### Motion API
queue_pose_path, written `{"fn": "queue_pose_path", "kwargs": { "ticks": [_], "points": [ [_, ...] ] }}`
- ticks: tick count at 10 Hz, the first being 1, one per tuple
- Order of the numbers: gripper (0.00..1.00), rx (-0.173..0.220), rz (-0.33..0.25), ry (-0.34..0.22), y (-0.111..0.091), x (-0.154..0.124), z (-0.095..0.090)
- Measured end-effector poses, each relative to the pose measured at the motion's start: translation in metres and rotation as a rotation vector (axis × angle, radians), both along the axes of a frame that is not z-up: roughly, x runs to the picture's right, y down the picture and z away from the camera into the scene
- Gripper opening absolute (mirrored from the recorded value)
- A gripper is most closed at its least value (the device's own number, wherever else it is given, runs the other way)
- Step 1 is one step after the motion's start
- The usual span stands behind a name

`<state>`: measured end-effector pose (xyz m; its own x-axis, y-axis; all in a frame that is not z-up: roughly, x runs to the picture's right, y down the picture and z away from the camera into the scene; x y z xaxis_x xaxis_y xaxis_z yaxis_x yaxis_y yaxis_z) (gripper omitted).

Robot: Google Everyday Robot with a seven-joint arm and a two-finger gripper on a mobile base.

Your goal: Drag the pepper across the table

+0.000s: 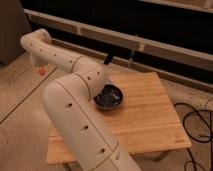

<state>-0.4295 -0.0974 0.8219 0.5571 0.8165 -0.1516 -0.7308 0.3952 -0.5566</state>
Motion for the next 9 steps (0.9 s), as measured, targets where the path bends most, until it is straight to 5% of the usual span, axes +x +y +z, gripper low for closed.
{"fn": "queue_pose_path", "kwargs": {
  "ticks": [2, 9],
  "points": [
    [0.11, 0.016, -0.089, -0.085, 0.012, -0.018, -0.024],
    [0.79, 0.018, -0.100, -0.094, 0.014, -0.020, -0.027]
  ]
}}
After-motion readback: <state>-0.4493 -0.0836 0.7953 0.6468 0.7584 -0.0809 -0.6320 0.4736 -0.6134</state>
